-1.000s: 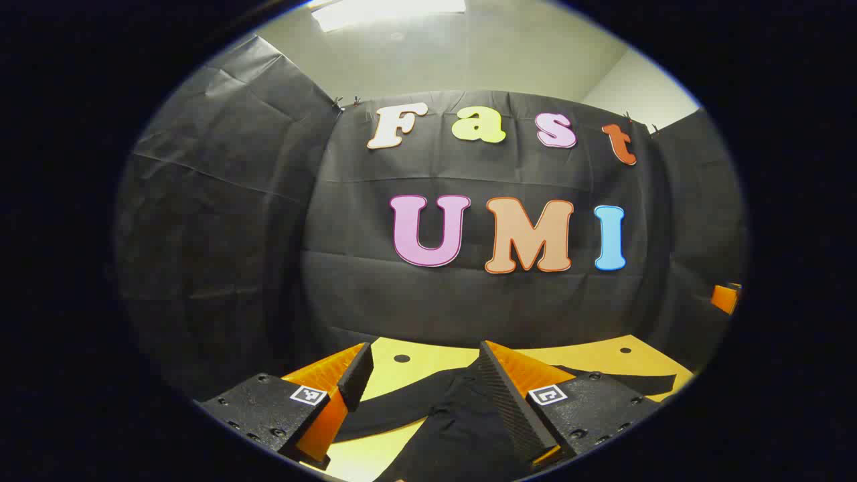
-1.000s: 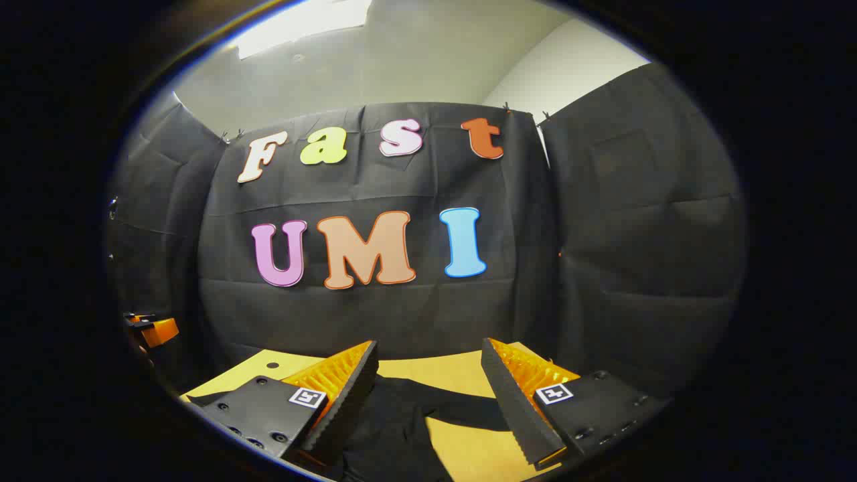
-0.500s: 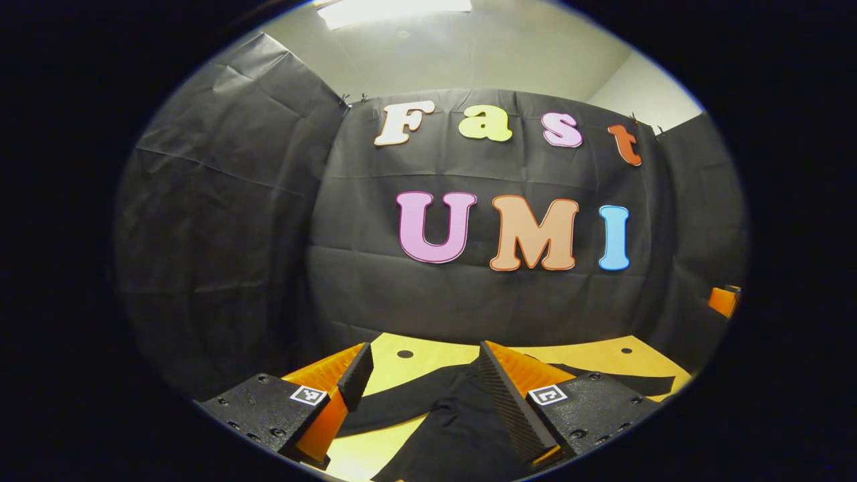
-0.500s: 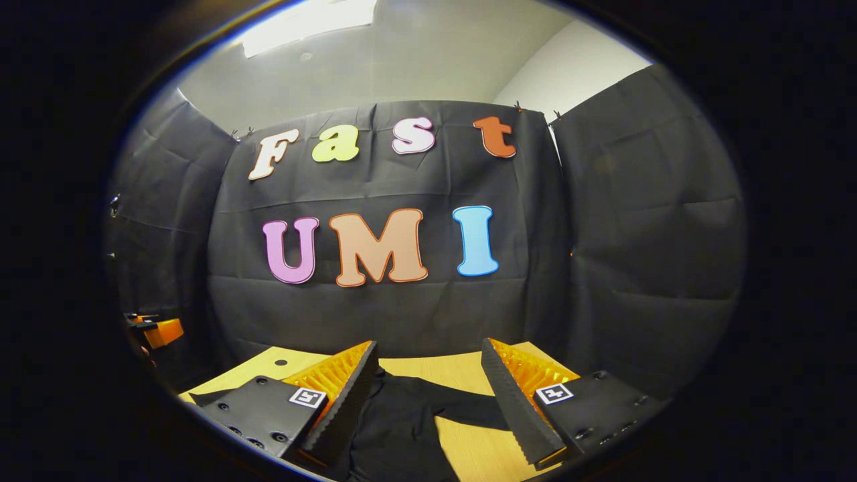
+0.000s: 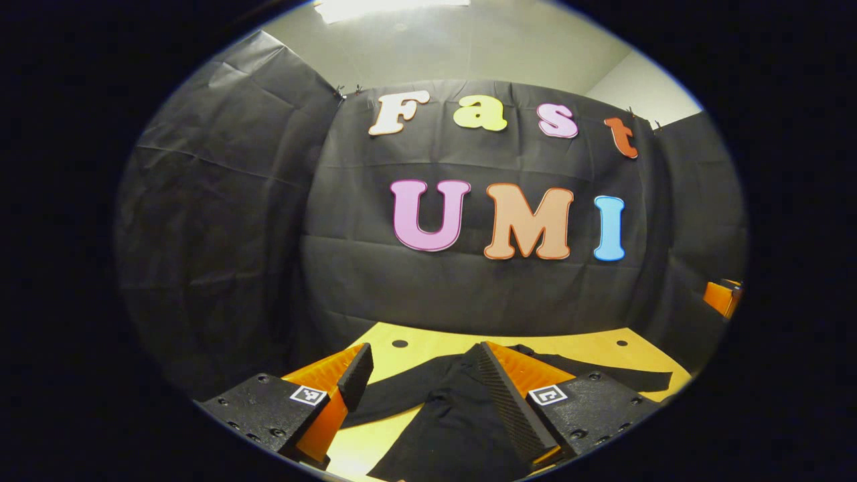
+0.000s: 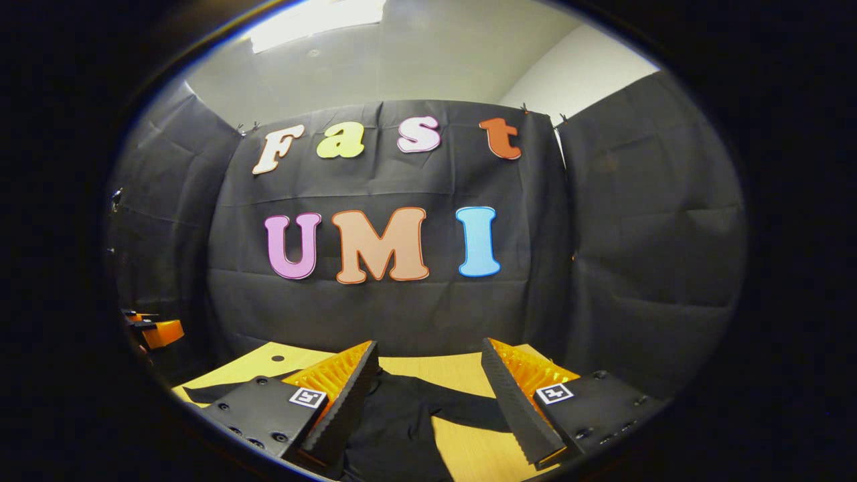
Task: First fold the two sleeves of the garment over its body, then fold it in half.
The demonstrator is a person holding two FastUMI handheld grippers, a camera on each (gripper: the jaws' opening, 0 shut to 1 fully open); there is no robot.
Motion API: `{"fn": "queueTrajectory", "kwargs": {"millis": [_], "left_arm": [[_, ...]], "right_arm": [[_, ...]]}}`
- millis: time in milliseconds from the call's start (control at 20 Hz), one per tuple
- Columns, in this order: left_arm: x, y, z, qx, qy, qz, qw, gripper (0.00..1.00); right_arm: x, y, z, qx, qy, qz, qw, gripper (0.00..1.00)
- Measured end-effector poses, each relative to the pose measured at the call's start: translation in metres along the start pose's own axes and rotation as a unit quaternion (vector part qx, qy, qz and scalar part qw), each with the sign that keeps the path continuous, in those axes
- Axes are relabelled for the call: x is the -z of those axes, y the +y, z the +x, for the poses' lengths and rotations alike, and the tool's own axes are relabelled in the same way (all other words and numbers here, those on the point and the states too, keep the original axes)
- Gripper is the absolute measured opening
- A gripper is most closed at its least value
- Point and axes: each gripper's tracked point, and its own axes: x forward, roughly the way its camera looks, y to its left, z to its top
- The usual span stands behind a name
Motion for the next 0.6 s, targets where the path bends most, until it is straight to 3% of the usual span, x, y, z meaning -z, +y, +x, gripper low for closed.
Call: {"fn": "queueTrajectory", "kwargs": {"millis": [600], "left_arm": [[0.008, -0.008, 0.013, 0.005, 0.014, 0.0, 1.0, 0.92]], "right_arm": [[0.011, 0.002, 0.005, 0.0, 0.011, 0.014, 1.0, 0.98]]}}
